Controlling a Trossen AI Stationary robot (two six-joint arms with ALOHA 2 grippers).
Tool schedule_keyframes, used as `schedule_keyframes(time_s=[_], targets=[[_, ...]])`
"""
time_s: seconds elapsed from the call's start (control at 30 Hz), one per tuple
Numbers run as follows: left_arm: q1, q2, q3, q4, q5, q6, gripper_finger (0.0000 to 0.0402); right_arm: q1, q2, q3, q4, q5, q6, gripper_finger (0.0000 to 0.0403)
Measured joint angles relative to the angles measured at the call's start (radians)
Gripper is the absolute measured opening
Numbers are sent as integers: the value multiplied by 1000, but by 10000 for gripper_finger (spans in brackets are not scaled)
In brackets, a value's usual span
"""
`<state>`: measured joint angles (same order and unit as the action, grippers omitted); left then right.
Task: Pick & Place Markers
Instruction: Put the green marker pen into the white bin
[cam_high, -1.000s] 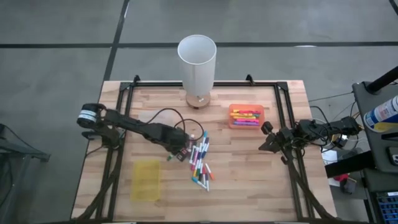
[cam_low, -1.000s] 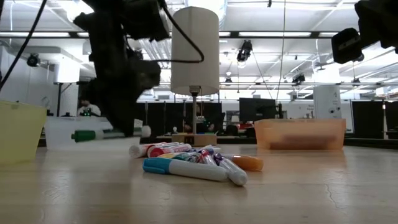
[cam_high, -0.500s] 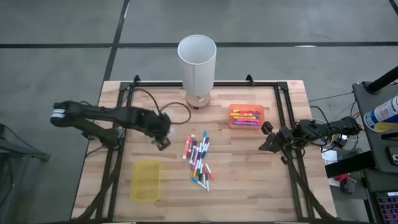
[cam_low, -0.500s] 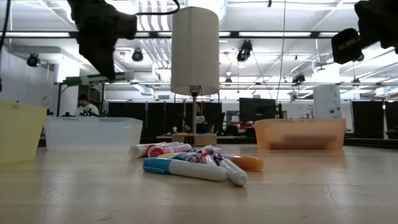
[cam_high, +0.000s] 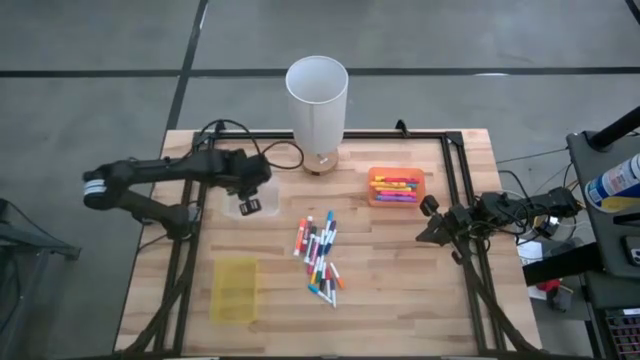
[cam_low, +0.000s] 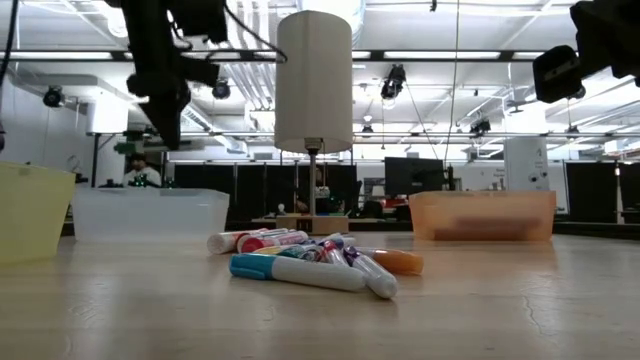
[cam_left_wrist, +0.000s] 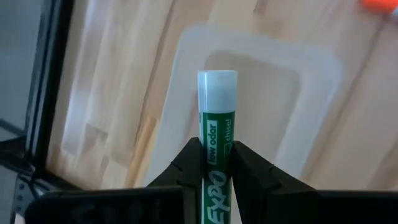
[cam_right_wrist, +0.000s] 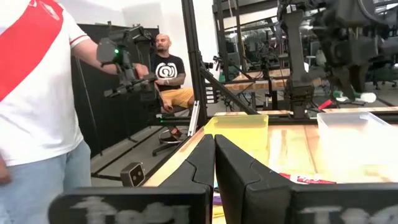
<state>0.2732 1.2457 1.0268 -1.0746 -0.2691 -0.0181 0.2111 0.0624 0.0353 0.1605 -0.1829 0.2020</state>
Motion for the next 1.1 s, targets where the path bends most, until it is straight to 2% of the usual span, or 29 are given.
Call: schedule_keyframes(time_s=[0.23,0.33,0.53,0.73,1.0,1.1], targets=[[45,46,-65,-4,-12,-1,55,0,0,0,0,0,0,9],[51,48,-85,3,-44,-17,56,0,0,0,0,0,0,9],[59,48,-99,2,-44,-28,60,0,0,0,0,0,0,9],[68,48,-99,2,-108,-79,90,0,0,0,0,0,0,9],[73,47,-99,0,-21,-110,136,0,0,0,0,0,0,9],[73,47,-99,-2,-20,-139,146,0,0,0,0,0,0,9]])
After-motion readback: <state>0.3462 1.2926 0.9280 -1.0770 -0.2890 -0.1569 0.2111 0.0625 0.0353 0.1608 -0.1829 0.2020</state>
